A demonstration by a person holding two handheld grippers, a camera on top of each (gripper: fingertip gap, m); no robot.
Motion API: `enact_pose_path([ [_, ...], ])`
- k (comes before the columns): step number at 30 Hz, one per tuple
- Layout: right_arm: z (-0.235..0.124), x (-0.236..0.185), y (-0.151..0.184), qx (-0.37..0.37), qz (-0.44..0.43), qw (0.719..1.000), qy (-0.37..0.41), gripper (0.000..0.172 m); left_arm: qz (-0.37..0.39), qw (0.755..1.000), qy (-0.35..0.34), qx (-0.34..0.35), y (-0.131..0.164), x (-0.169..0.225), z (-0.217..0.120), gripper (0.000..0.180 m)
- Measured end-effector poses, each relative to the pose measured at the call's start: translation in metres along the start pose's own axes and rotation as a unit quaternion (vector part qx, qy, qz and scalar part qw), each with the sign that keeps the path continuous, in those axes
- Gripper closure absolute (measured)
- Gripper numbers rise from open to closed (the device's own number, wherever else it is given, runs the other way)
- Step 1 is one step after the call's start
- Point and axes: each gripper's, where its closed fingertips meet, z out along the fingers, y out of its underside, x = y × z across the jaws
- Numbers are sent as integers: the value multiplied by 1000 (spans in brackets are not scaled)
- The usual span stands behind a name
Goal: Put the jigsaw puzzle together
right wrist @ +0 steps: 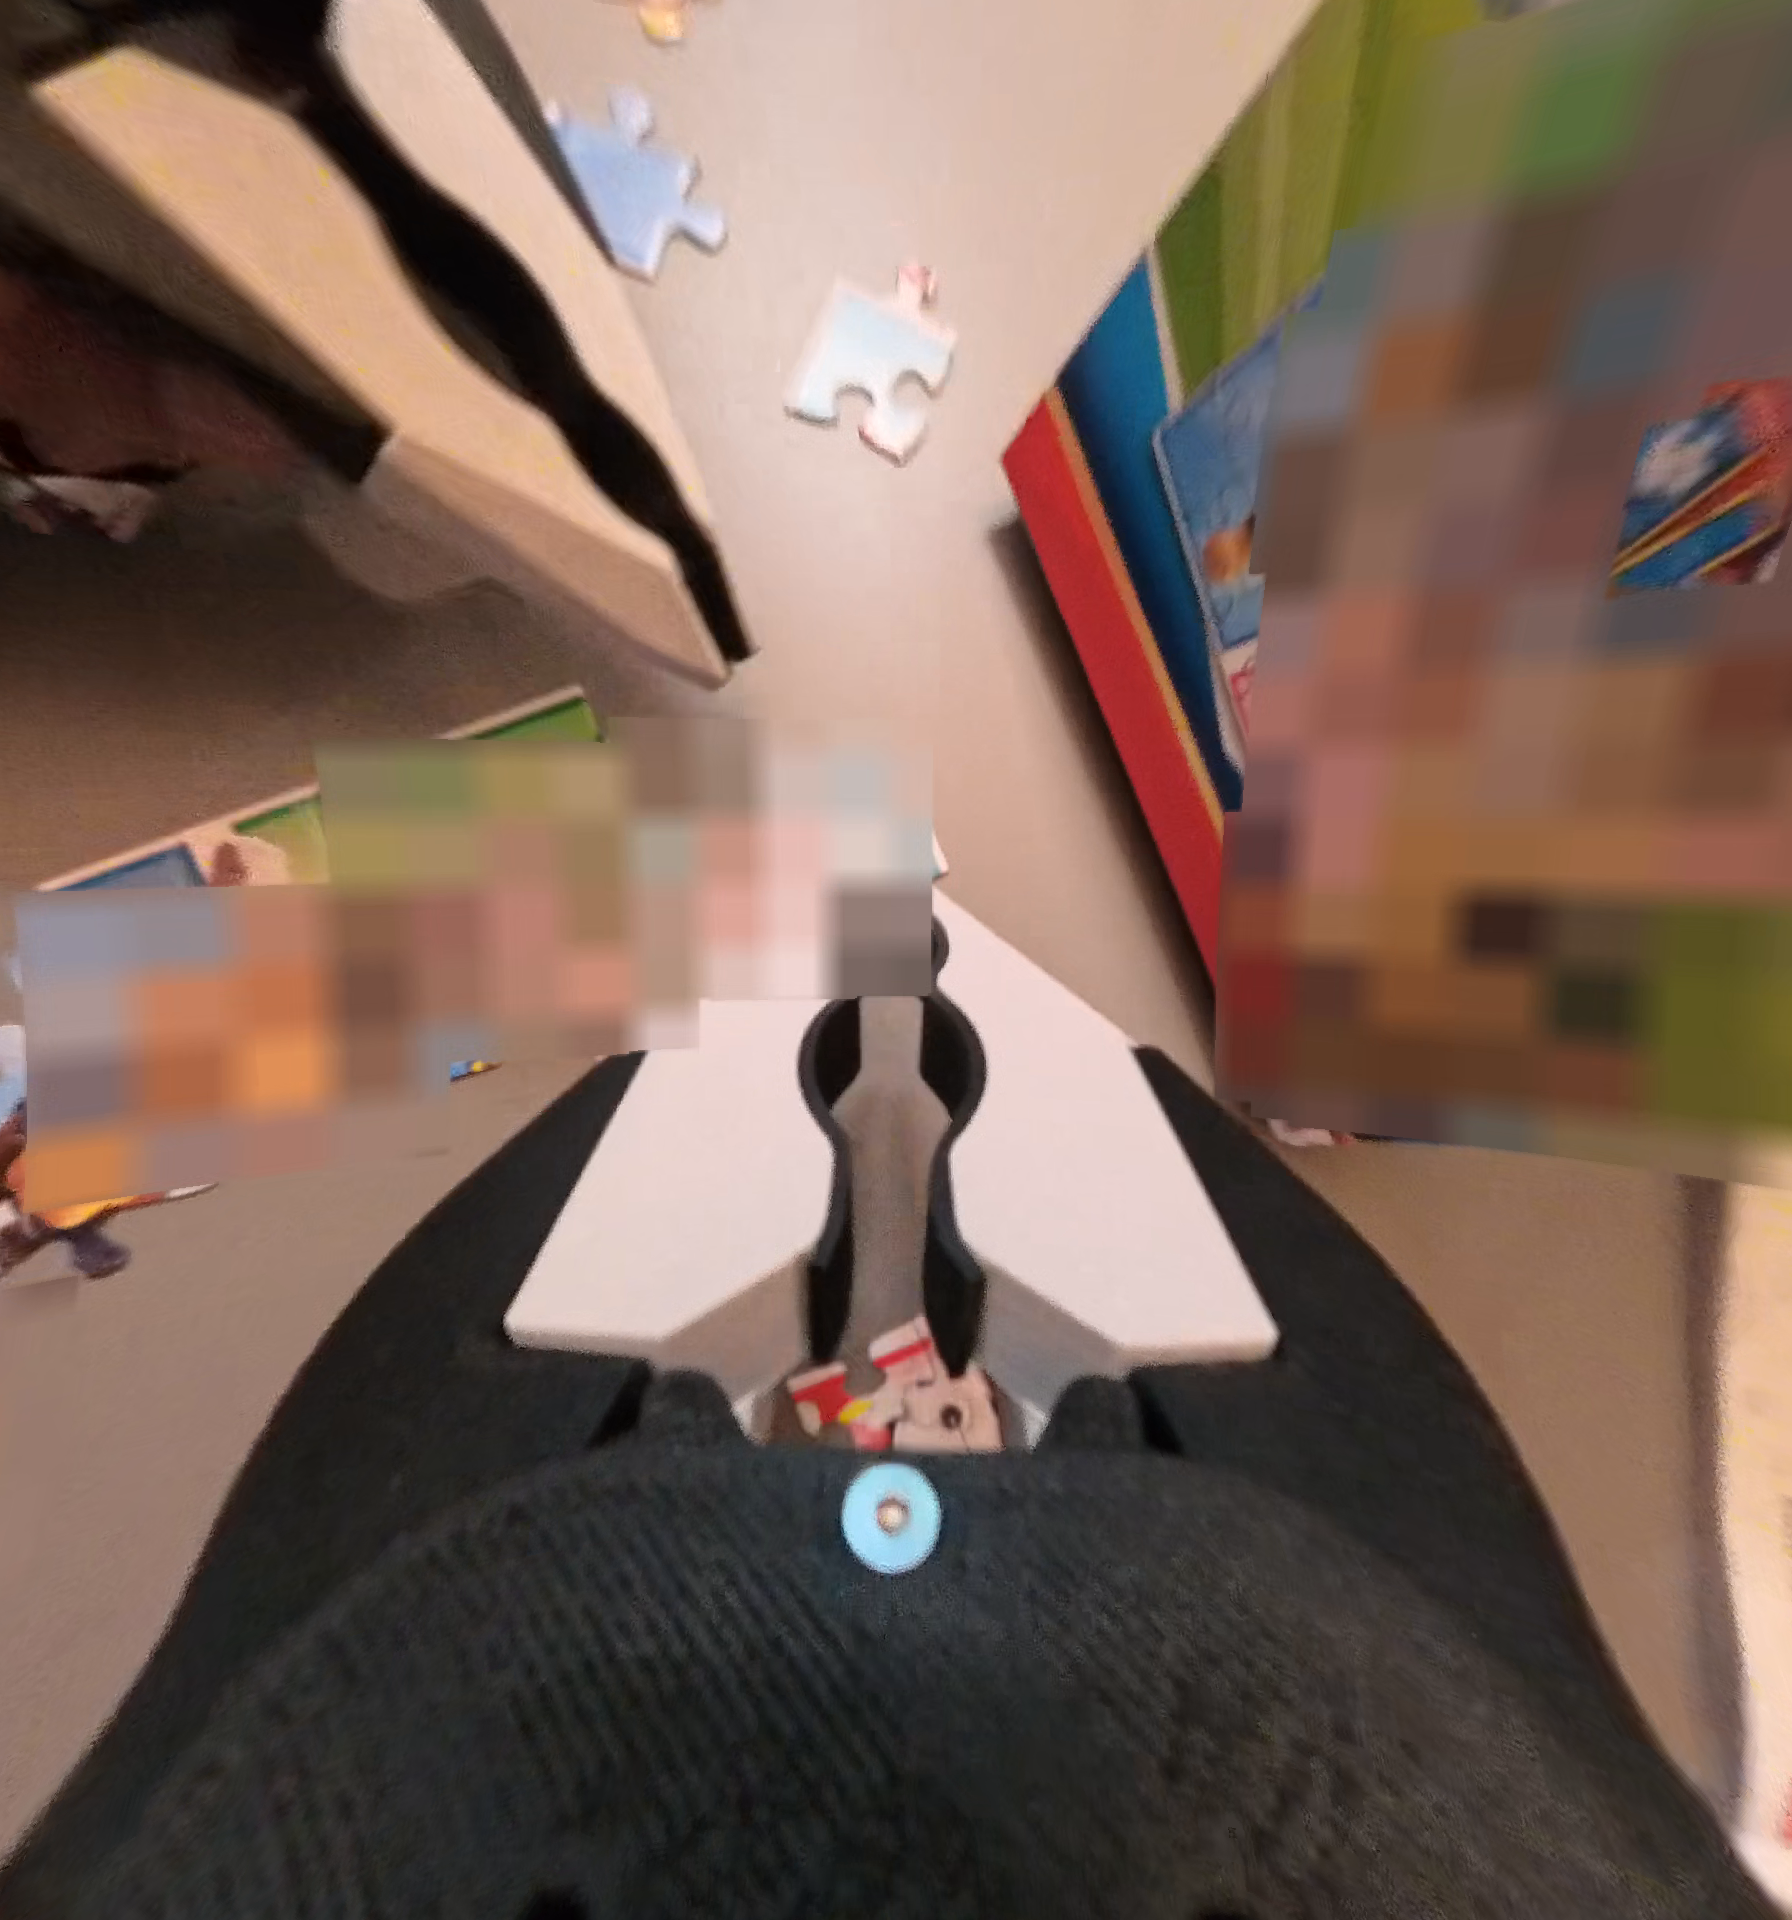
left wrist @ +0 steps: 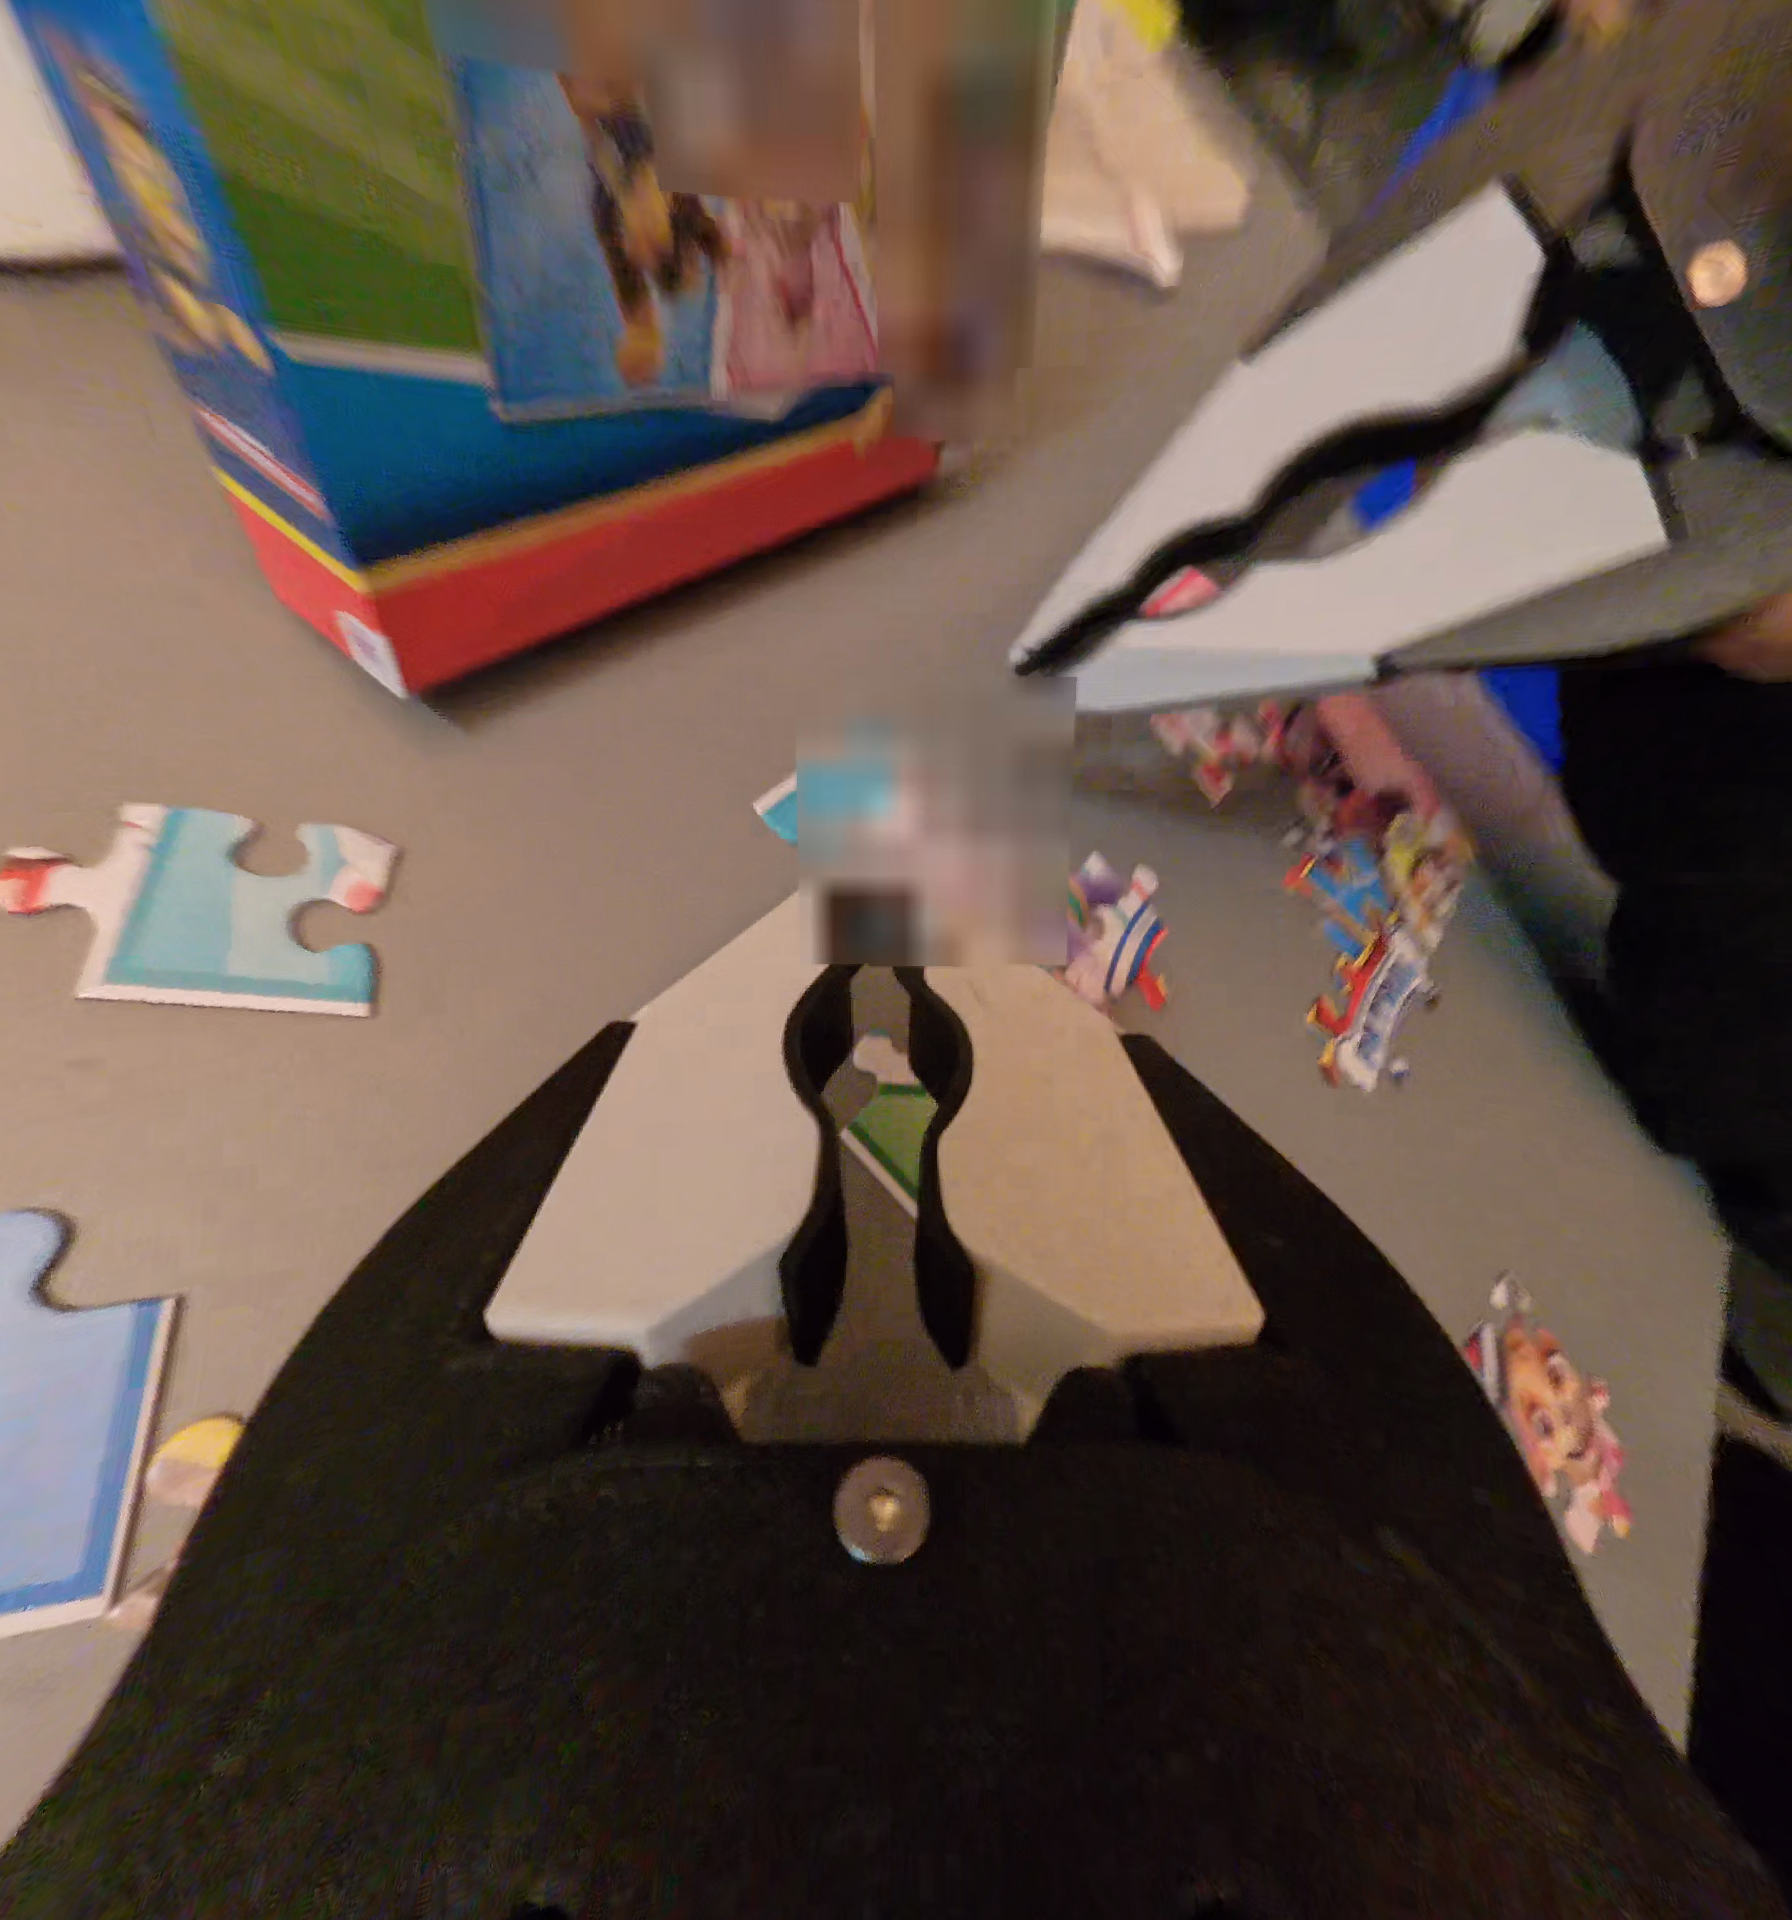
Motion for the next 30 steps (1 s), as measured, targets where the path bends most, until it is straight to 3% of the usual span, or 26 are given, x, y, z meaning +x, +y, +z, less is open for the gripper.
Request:
enact_pose_path([
  [1, -13, -3, -8, 11, -11, 1000, 16, 169, -14, 999, 10, 28, -9, -1, -8, 180],
  [6, -66, -18, -14, 101, -20, 990, 96, 166, -64, 992, 15, 107, -33, -19, -43, 180],
  [10, -86, -8, 37, 153, 31, 972, 177, 167, -72, 984, -27, 160, -45, -39, -79, 180],
  [12, -94, -11, 53, 197, 82, 963, 165, 168, -70, 979, -28, 190, -50, -38, -95, 180],
  [15, -104, -26, 50, 279, 128, 946, 107, 168, -38, 975, -52, 214, -53, -37, -107, 180],
  [21, -102, -22, 62, 250, 101, 949, 164, 166, 41, 971, -115, 206, -45, -36, -105, 180],
  [27, -102, -22, 72, 267, 150, 938, 159, 161, 66, 970, -129, 194, -27, -27, -98, 179],
  [30, -97, -38, 70, 288, 174, 934, 119, 157, 72, 969, -128, 197, -25, -22, -99, 177],
])
